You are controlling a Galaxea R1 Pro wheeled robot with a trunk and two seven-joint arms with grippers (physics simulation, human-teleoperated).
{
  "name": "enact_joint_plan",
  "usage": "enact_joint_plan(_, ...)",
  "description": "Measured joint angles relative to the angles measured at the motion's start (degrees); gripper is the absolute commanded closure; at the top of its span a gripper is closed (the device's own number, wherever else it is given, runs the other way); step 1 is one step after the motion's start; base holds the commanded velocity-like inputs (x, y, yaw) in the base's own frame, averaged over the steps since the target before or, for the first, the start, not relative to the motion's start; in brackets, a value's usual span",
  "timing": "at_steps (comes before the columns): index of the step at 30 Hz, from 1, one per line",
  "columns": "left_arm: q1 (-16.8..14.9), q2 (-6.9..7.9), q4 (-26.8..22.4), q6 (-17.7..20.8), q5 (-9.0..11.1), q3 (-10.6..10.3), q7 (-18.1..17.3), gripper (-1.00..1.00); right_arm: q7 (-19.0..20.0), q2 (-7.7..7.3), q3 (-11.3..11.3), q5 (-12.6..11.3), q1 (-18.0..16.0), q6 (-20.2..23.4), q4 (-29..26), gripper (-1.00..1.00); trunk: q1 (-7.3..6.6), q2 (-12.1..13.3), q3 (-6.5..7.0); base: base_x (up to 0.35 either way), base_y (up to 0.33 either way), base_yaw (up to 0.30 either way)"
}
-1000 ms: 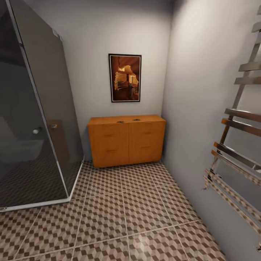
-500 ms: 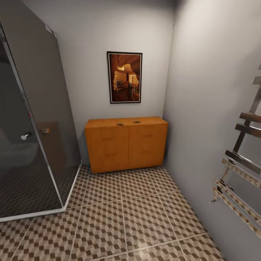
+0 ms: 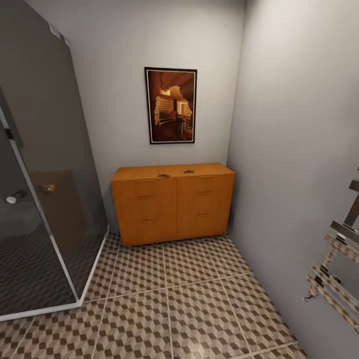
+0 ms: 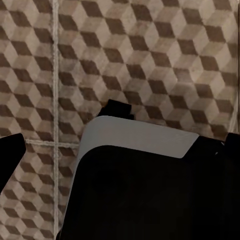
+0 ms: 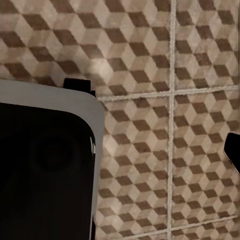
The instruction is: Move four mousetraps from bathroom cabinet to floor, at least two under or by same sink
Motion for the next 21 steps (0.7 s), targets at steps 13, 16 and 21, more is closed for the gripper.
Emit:
enact_joint_plan(13,0.0,-0.03,0.0,0.03,0.01,0.01,0.01,-1.0,0.0,-0.04,0.0,0.06,0.0,0.0,0.0,-1.0,0.0,0.0,0.0,0.325,0.0,0.0)
enact_joint_plan(16,0.0,-0.01,0.0,0.03,0.01,0.01,0.02,-1.0,0.0,-0.06,0.0,0.06,0.0,0.0,0.01,-1.0,0.0,0.0,0.0,0.325,0.0,0.0)
enact_joint_plan(21,-0.01,0.01,0.0,0.0,0.03,0.01,0.03,-1.0,0.0,-0.07,0.0,0.06,0.0,0.0,0.01,-1.0,0.0,0.0,0.0,0.325,0.0,0.0)
